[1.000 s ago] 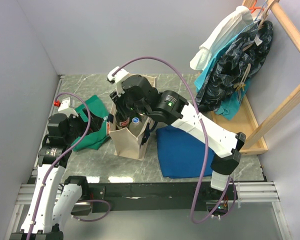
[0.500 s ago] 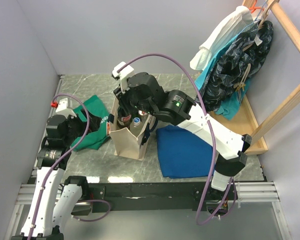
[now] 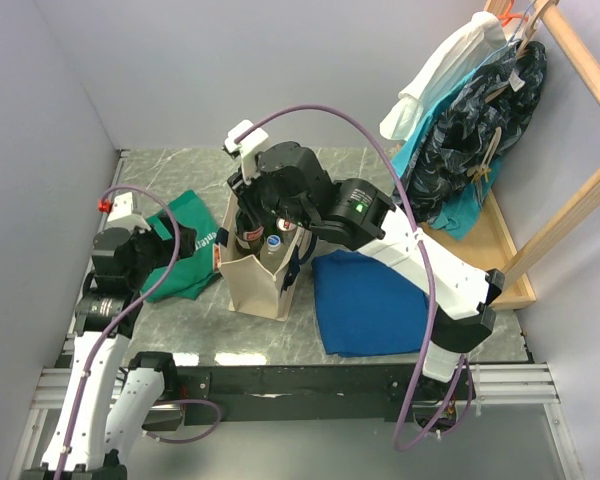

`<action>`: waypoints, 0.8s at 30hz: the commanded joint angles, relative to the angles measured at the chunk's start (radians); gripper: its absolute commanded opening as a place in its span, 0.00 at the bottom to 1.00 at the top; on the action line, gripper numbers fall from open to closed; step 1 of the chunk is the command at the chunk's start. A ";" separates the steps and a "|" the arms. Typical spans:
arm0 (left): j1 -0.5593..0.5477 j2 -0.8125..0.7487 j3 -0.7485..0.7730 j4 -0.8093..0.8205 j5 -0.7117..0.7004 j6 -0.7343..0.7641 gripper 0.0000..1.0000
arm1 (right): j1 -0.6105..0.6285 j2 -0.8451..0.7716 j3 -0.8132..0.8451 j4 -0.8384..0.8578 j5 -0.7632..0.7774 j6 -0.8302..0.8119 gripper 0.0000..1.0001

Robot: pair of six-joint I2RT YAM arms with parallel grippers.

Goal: Take the beverage out of the canvas bag
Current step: Take out the drink from the canvas bag.

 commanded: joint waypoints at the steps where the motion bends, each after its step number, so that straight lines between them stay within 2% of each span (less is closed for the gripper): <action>1: 0.000 0.047 0.043 0.052 -0.005 0.016 0.96 | 0.003 -0.099 0.105 0.173 0.094 -0.066 0.00; 8: 0.000 0.036 0.022 0.125 0.144 0.022 0.96 | 0.003 -0.118 0.105 0.190 0.126 -0.089 0.00; 12: 0.000 0.028 0.017 0.155 0.181 0.031 0.96 | 0.001 -0.130 0.089 0.222 0.157 -0.116 0.00; 24: 0.000 0.033 0.013 0.172 0.202 0.023 0.96 | 0.001 -0.147 0.092 0.269 0.168 -0.154 0.00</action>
